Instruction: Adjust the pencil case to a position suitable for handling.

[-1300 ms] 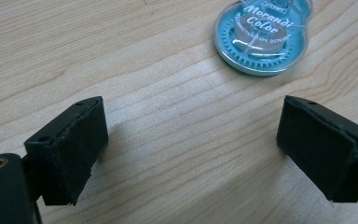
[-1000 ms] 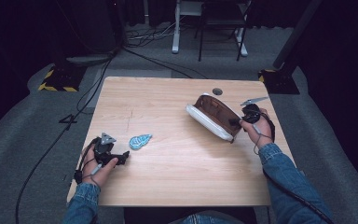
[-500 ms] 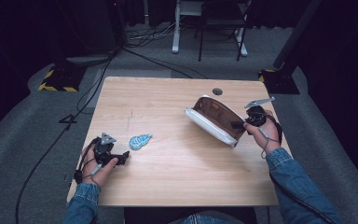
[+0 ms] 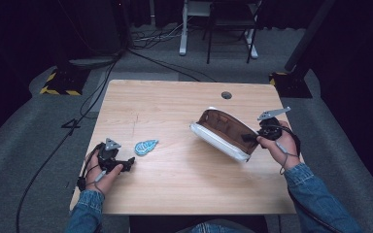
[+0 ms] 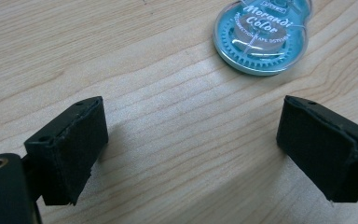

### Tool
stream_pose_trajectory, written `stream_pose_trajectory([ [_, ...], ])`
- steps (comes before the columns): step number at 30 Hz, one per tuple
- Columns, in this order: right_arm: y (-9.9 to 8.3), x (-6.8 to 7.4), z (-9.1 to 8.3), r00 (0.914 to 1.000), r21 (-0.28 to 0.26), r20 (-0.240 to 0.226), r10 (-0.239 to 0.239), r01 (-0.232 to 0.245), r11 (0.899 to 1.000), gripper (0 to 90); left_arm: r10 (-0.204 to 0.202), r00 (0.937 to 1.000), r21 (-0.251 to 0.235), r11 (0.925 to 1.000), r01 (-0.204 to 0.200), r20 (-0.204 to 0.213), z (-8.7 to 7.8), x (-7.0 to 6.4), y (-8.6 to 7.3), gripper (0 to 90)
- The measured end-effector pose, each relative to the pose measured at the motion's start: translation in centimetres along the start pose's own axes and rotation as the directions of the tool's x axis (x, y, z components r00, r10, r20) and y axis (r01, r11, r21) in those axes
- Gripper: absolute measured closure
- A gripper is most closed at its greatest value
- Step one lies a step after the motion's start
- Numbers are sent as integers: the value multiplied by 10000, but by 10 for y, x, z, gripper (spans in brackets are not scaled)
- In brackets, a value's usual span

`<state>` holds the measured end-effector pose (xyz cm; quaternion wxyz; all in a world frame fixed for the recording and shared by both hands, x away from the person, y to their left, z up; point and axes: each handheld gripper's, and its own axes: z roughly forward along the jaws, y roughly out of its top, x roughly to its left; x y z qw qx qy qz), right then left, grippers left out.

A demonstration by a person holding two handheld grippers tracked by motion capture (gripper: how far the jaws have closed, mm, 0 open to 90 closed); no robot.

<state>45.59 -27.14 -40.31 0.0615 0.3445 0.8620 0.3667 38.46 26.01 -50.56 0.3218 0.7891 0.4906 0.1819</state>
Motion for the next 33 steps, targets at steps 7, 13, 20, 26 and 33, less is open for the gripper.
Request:
stream_pose_trajectory([
  [7,-5,14,0,9980,141,-432,-465,471,9988,875,11,10000,2,10000,-11,2,0,0,0,90],
  [13,-9,24,4,9948,307,-707,-731,755,9967,875,17,10000,2,10000,-17,10,0,0,0,90],
  [20,-14,36,11,9896,505,-1048,-989,1046,9932,875,18,10000,-1,10000,-18,7,0,0,0,90],
  [26,-16,44,17,9844,649,-1304,-1180,1273,9897,875,23,10000,3,10000,-23,9,0,0,0,90],
  [33,-17,53,24,9771,665,-1572,-1434,1553,9856,874,18,10000,3,10000,-18,9,0,0,0,90],
])
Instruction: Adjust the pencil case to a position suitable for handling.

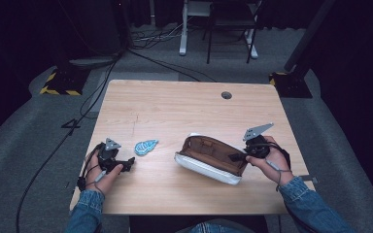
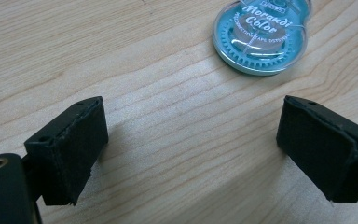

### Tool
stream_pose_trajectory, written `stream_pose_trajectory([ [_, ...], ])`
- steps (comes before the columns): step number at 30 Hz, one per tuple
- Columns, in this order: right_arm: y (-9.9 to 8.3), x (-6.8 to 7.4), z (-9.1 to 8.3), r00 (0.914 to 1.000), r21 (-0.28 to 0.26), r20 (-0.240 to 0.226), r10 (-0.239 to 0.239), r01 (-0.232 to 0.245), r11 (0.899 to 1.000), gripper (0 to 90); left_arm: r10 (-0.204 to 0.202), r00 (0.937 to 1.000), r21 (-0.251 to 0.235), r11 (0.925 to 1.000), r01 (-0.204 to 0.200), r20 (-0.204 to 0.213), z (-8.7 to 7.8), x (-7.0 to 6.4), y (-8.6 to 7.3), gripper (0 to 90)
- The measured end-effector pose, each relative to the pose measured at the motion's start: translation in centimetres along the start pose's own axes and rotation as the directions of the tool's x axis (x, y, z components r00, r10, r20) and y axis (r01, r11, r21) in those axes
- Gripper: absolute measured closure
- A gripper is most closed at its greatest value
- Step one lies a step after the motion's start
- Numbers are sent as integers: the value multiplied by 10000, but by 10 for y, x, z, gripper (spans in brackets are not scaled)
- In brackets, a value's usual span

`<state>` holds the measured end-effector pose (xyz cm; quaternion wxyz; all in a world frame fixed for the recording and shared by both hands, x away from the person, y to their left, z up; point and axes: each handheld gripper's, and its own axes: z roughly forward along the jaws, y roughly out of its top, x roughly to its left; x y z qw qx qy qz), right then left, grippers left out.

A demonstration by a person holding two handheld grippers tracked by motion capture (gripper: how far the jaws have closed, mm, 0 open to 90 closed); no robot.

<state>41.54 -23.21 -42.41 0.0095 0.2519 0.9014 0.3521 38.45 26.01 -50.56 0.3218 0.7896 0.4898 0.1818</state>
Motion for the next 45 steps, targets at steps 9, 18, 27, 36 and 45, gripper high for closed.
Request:
stream_pose_trajectory([
  [9,-2,5,11,9994,126,-244,-265,268,9996,874,-2,10000,-2,10000,2,0,0,0,0,90],
  [18,-5,6,24,9981,200,-496,-372,383,9991,873,3,10000,2,10000,-3,0,0,0,0,90],
  [27,-6,6,33,9969,149,-680,-405,416,9990,855,0,10000,0,10000,0,0,0,0,0,90],
  [36,-4,6,32,9992,-369,-267,-314,304,9989,518,0,10000,2,10000,0,1,0,0,0,90],
  [45,0,9,17,9998,-1036,102,-159,169,9945,384,38,10000,16,10000,-38,52,0,0,0,90],
])
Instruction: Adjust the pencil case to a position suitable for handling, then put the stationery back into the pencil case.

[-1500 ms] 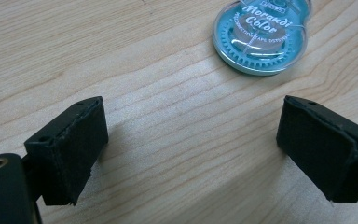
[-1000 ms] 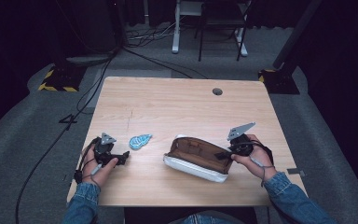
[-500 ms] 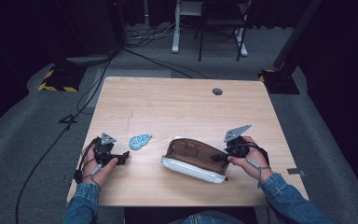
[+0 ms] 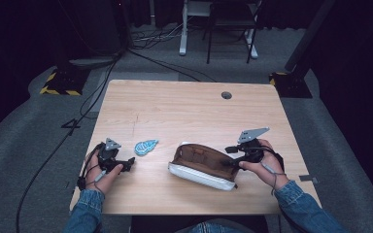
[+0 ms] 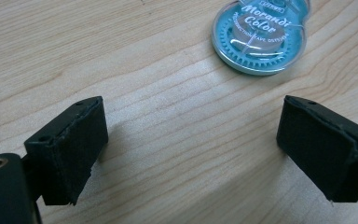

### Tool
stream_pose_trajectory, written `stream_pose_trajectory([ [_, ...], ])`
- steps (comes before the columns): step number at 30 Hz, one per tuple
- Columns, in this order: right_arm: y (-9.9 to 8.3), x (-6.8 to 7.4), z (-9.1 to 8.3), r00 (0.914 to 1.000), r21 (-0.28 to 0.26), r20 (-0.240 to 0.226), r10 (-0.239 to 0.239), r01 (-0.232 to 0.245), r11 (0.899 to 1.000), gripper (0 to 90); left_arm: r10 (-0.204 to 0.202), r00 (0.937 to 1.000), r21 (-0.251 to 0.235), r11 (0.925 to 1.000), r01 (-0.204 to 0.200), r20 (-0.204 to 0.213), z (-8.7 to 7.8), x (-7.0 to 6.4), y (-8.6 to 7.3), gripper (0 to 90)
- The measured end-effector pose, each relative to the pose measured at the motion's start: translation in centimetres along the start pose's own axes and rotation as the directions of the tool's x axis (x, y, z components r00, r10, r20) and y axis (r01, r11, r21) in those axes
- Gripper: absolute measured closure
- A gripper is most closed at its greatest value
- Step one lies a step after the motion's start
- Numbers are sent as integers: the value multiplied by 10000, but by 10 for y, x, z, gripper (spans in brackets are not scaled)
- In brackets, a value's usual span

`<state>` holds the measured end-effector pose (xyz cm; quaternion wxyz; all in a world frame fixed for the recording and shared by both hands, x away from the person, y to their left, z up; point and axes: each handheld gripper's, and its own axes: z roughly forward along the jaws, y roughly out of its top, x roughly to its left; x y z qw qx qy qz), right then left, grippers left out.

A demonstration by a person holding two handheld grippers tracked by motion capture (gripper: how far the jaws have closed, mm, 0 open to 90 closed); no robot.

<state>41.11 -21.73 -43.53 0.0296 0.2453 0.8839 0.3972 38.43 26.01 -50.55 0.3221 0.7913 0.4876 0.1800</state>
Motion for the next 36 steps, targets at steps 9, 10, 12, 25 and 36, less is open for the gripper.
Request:
stream_pose_trajectory([
  [9,7,-3,-23,9993,-548,370,79,-58,9985,371,325,9992,18,9995,-326,241,-2,2,-2,91],
  [10,8,-3,-26,9991,-618,397,119,-94,9980,371,332,9991,-5,9994,-332,246,-2,3,-2,97],
  [12,8,-4,-33,9987,-752,482,161,-124,9971,368,339,9991,-42,9994,-338,270,-3,5,-2,124],
  [25,-10,-29,-75,9720,-1552,2090,1071,-751,9850,320,708,9961,77,9974,-713,523,-3,-1,5,178],
  [36,-56,-66,-81,9160,-1423,3308,2268,-1892,9716,303,1003,9914,-279,9948,-983,837,-6,-6,13,160],
])
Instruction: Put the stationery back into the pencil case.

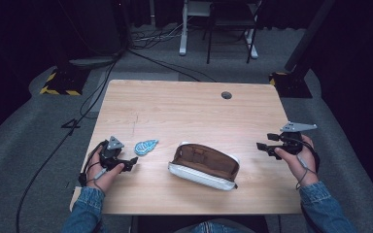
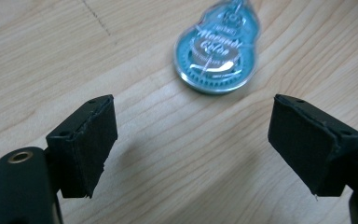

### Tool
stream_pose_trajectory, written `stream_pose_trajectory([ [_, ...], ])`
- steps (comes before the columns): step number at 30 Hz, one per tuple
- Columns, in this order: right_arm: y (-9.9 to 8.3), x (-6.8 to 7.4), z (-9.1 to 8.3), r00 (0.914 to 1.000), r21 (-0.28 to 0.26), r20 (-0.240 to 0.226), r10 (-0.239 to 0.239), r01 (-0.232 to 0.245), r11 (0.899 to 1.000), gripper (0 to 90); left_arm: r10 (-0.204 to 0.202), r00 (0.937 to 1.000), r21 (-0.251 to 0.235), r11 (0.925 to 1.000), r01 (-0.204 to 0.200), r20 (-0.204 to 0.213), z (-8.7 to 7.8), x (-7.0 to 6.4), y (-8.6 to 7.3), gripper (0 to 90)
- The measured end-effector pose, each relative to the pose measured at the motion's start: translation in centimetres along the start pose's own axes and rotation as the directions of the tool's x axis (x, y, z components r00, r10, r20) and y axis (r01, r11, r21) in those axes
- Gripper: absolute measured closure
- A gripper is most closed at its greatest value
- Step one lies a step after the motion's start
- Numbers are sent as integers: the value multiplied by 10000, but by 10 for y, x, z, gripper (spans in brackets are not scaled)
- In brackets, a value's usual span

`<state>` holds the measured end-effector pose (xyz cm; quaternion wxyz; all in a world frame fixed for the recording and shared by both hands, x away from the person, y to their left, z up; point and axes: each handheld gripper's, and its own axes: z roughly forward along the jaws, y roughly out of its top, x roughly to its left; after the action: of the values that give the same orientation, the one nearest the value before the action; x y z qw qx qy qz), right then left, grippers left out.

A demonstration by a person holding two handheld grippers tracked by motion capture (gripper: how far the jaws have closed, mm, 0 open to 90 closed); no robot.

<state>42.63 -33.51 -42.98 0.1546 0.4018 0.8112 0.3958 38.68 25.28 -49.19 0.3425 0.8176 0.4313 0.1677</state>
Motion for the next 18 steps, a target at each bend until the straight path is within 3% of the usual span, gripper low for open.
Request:
stream_pose_trajectory([
  [5,-25,-18,12,9976,484,532,446,-472,9977,302,105,9998,-81,9999,-104,148,-1,-3,3,161],
  [8,-35,-24,16,9947,489,705,753,-789,9957,300,122,9998,-75,9999,-121,170,0,-3,4,165],
  [11,-42,-30,21,9914,601,1111,689,-759,9953,285,80,9998,-118,9999,-78,168,2,-3,5,170],
  [18,-57,-31,33,9880,873,1424,595,-724,9935,251,271,9982,-335,9991,-253,540,3,-5,9,161],
])
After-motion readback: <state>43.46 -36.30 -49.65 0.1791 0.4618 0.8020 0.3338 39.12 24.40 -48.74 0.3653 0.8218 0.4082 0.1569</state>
